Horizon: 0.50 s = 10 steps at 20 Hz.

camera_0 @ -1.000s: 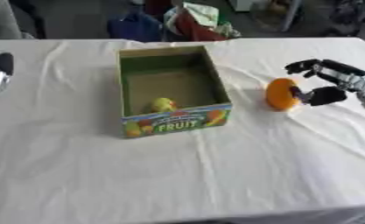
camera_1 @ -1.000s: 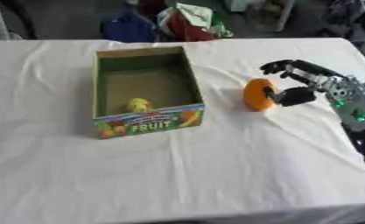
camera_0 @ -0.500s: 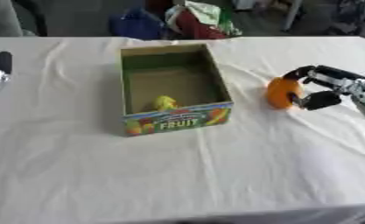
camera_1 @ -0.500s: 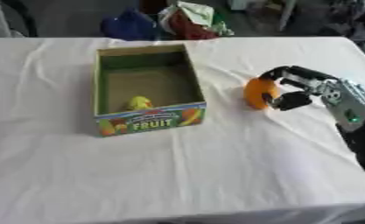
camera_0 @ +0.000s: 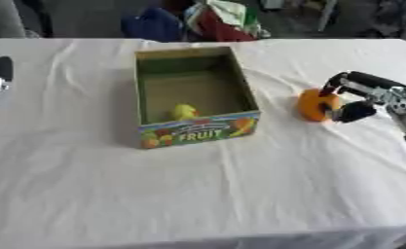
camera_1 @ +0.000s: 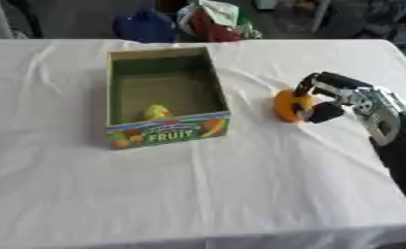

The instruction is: Pick up objects on the table and place them in the box.

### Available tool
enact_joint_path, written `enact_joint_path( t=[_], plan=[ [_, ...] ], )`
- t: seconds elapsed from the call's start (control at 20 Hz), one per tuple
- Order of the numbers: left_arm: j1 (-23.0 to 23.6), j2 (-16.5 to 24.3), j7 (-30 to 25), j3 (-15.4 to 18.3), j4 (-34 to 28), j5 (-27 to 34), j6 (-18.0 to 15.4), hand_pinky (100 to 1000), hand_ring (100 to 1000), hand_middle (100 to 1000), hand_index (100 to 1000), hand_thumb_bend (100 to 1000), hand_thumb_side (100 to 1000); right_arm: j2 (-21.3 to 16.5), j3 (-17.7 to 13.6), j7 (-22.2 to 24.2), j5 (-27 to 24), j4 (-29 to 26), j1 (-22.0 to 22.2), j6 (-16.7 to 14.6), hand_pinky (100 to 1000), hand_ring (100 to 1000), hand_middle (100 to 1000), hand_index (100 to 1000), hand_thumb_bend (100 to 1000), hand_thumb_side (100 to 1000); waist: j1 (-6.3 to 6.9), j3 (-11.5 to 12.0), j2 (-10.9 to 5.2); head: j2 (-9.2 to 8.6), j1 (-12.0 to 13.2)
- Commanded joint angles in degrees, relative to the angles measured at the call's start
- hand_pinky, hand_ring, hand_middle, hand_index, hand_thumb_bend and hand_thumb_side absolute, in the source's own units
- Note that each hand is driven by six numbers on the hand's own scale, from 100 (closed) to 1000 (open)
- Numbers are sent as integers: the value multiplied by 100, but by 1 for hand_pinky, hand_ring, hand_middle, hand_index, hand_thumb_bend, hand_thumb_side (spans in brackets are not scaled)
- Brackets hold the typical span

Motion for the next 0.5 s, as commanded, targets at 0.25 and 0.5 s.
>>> enact_joint_path(
  t=[0.25,0.5],
  plan=[
    [-26,43,30,41,-58,24,5,634,597,599,797,262,657,-118,-160,-546,-89,-485,-208,6,713,717,285,275,100,100,10,-1,-82,34,-23],
    [-13,33,17,26,-54,34,-1,634,595,596,795,256,659,-173,-169,-561,-354,-905,-425,12,714,710,275,277,100,100,2,-1,-99,35,-29]
  ],
)
